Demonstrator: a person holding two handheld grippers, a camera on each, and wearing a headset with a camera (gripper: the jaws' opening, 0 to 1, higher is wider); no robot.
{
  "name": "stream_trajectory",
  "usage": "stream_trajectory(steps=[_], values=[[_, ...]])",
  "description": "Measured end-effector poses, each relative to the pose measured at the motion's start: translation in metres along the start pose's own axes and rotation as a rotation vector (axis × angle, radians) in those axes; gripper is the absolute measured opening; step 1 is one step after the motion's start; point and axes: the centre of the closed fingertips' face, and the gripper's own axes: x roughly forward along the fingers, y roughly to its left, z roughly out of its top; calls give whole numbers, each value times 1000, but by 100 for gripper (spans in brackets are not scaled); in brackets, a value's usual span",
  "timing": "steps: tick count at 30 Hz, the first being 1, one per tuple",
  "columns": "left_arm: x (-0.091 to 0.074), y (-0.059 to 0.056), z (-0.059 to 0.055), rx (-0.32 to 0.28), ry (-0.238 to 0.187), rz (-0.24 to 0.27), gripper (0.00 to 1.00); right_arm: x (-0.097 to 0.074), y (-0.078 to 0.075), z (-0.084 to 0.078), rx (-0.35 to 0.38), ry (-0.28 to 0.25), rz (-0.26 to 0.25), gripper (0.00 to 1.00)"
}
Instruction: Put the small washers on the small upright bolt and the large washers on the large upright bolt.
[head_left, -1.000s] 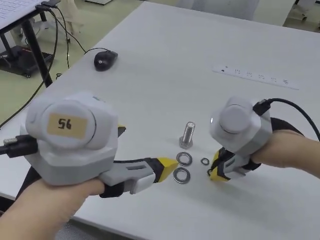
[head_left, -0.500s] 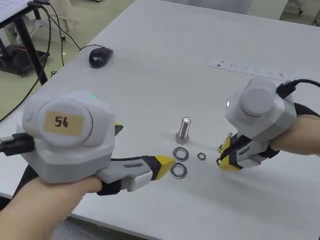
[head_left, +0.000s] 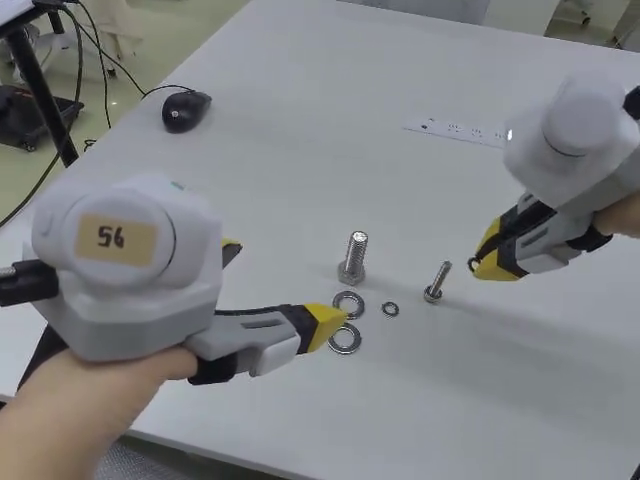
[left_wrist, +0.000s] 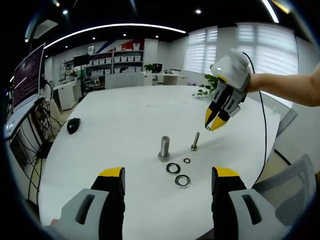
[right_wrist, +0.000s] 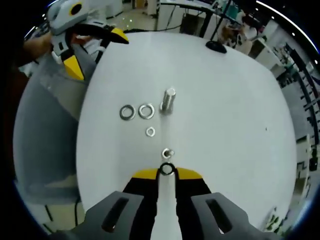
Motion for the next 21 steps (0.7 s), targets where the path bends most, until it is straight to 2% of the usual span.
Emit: stream_trajectory(steps=[6, 12, 21], values=[[-1, 2, 2, -2, -5, 2, 70, 12, -4, 10, -16, 8, 16, 12], [-2, 5, 0, -11, -3, 7, 70, 20, -2, 10, -22, 25, 38, 12], [1, 4, -2, -19, 2, 1, 70, 33, -3, 5, -44, 59, 48, 12]])
